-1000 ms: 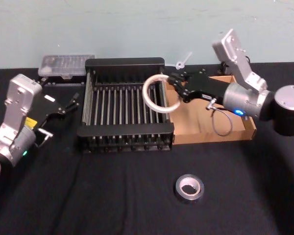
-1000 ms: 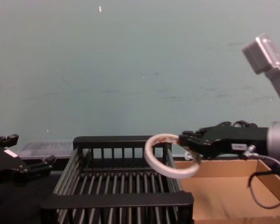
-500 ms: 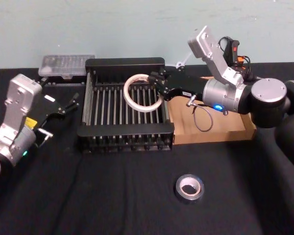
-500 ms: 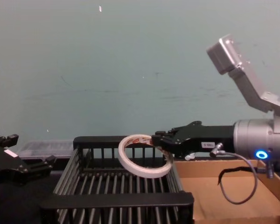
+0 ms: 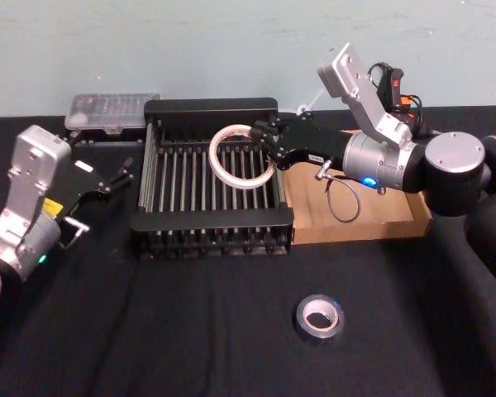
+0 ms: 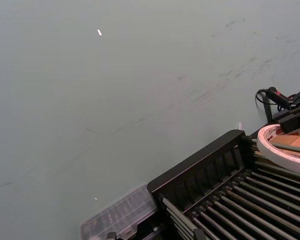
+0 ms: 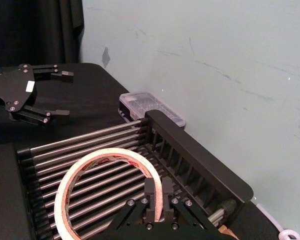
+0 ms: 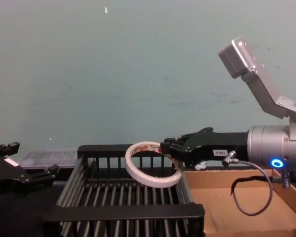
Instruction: Pick up the white tape and place it into the black box , Pick up the silver tape and place it into the brown box.
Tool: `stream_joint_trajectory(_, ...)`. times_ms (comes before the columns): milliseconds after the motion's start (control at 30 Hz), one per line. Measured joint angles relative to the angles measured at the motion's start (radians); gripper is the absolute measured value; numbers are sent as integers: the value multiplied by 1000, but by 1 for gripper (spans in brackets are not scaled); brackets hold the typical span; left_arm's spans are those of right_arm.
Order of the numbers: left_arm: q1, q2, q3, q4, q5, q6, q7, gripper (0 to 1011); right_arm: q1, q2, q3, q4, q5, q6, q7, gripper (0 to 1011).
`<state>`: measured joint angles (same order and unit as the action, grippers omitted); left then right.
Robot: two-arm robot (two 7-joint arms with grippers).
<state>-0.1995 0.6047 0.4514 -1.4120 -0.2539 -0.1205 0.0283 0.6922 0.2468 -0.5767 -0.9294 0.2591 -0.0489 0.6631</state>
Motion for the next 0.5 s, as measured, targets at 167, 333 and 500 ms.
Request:
stream_joint_trajectory(167, 0, 0, 0, 0, 0, 0, 0, 1001, -1, 1, 1, -2, 1, 0, 0, 218)
stream_joint_trajectory(333, 0, 0, 0, 0, 0, 0, 0, 1002, -2, 1, 1, -3, 1, 1, 0, 354)
stream_joint_trajectory(500, 0, 0, 0, 0, 0, 0, 0, 1002, -2, 2, 1, -4, 1, 1, -1, 492)
